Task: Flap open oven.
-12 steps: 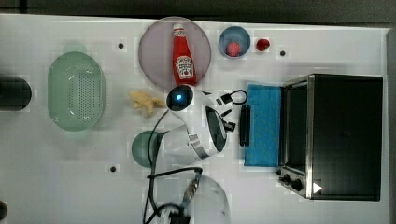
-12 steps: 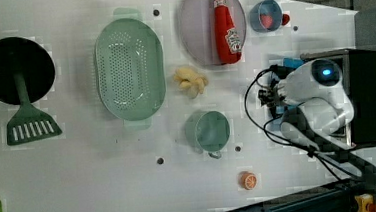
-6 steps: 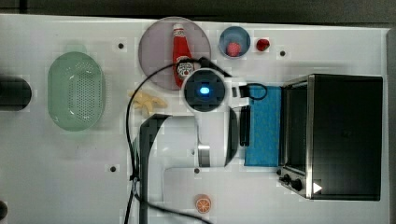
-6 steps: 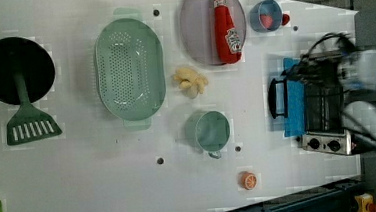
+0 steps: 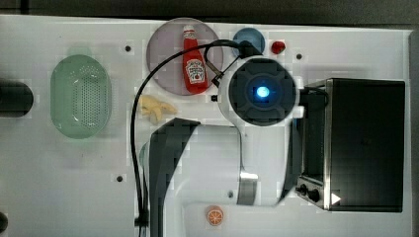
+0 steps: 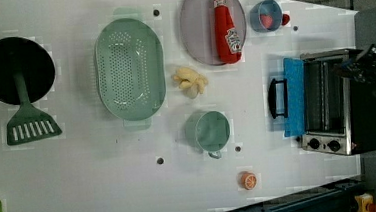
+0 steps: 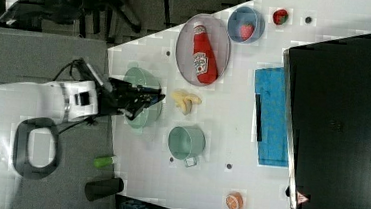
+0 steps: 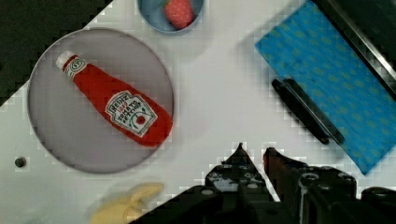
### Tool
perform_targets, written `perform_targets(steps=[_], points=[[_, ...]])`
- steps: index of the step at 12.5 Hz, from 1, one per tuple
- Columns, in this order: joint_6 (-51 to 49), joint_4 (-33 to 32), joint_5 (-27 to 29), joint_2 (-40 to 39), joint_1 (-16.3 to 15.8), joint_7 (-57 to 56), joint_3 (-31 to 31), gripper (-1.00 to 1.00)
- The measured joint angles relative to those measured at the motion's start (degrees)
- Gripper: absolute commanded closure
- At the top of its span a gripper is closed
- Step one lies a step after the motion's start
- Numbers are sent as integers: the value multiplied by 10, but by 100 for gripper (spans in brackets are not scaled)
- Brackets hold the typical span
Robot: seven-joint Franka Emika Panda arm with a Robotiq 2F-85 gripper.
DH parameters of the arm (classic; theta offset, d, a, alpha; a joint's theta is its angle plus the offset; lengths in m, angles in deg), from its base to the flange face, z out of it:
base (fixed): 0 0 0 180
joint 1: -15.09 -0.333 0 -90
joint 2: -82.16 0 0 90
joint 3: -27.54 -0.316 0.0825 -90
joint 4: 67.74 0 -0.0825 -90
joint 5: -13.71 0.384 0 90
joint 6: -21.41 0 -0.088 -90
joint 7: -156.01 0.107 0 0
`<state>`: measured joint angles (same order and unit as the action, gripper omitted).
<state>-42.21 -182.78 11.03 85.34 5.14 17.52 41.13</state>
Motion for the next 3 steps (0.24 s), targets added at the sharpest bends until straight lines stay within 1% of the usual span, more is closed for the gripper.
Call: perform_targets(steps=[3], points=[[-76, 11, 3, 33, 4, 27, -4, 65]])
